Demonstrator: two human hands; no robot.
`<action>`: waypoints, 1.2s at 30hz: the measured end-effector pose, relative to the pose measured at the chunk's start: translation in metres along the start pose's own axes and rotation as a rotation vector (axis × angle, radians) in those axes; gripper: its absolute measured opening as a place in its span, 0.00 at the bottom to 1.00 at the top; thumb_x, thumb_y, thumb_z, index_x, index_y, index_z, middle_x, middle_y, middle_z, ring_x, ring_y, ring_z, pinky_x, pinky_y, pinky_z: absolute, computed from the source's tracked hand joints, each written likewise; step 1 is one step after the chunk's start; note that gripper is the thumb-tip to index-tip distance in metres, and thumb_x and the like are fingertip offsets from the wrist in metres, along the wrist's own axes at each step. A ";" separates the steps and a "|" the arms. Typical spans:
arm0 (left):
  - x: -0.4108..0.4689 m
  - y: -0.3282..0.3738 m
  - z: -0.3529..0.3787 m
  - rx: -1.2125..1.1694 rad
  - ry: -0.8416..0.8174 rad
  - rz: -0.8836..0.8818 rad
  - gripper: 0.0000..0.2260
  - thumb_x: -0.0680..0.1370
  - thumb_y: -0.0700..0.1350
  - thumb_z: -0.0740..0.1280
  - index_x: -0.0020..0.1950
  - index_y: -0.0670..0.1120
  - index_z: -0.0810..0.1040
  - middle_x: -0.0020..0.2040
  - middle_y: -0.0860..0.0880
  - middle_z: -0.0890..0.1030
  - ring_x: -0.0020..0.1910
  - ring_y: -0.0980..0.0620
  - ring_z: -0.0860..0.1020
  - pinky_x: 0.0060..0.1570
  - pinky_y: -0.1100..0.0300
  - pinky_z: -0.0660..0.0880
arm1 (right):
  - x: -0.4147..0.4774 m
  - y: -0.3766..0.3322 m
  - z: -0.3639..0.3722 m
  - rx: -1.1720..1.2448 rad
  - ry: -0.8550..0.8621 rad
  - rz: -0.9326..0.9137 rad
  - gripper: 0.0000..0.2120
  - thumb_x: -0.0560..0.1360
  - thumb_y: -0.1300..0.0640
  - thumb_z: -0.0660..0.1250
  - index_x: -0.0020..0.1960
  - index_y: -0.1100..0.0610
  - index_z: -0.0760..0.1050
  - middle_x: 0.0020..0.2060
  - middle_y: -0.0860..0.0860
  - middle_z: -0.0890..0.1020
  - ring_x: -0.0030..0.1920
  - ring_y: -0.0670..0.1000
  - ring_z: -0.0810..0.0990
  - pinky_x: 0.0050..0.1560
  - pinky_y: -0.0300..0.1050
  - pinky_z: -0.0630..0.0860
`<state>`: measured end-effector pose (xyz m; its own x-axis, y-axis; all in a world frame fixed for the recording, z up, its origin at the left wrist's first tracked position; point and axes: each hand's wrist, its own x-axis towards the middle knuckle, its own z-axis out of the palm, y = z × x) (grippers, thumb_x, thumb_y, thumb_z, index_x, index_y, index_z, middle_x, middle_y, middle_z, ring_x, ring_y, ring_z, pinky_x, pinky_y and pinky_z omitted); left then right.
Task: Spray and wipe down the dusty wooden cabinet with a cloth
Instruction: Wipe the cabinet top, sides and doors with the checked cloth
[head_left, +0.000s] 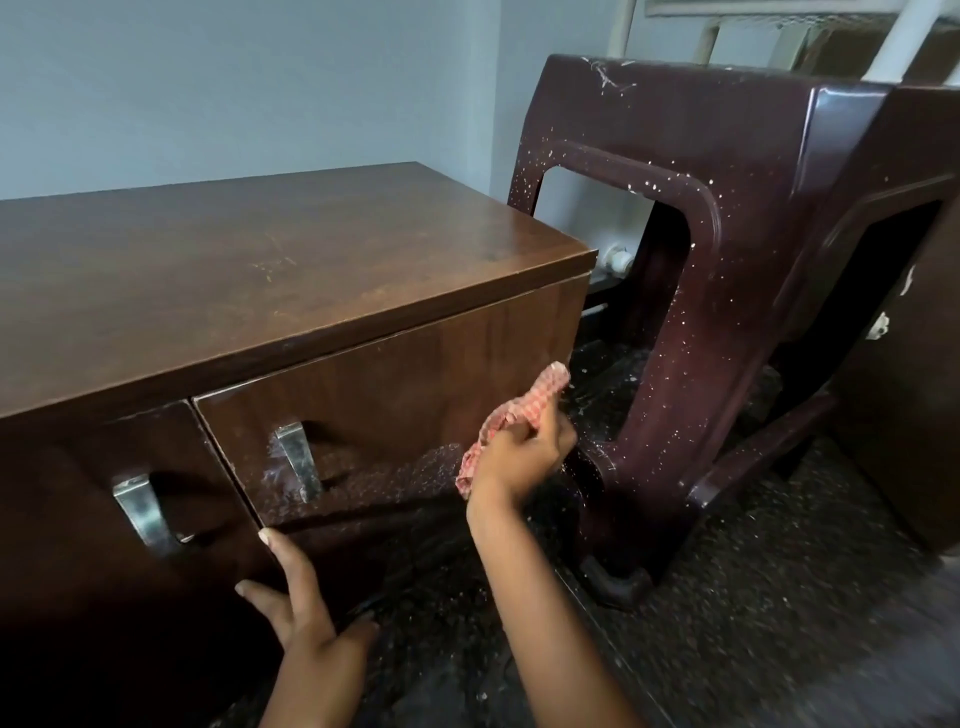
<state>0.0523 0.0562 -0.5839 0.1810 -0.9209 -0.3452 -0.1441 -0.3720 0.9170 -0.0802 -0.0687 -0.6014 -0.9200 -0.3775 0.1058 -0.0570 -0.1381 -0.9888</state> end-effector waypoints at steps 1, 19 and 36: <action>-0.003 0.002 -0.001 -0.003 0.001 0.016 0.49 0.74 0.25 0.60 0.59 0.75 0.36 0.73 0.50 0.26 0.76 0.50 0.40 0.72 0.50 0.53 | 0.001 0.008 -0.003 -0.008 -0.013 0.165 0.22 0.73 0.72 0.60 0.65 0.61 0.74 0.58 0.61 0.73 0.56 0.61 0.76 0.60 0.48 0.71; -0.004 0.004 0.002 0.032 0.010 0.037 0.48 0.74 0.26 0.61 0.71 0.65 0.35 0.73 0.47 0.27 0.75 0.49 0.35 0.72 0.54 0.48 | -0.004 0.009 -0.009 -0.010 -0.119 0.137 0.23 0.73 0.72 0.61 0.65 0.57 0.75 0.51 0.51 0.70 0.53 0.56 0.77 0.60 0.46 0.73; -0.008 0.006 -0.002 0.068 -0.036 0.069 0.47 0.75 0.27 0.60 0.71 0.64 0.33 0.72 0.48 0.25 0.73 0.52 0.32 0.73 0.51 0.46 | -0.021 0.018 -0.004 -0.039 -0.058 0.033 0.27 0.72 0.69 0.60 0.69 0.54 0.71 0.49 0.52 0.71 0.55 0.58 0.75 0.64 0.51 0.69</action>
<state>0.0520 0.0619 -0.5749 0.1333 -0.9477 -0.2900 -0.2207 -0.3136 0.9235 -0.0639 -0.0597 -0.6220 -0.8975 -0.4340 0.0781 -0.0434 -0.0893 -0.9951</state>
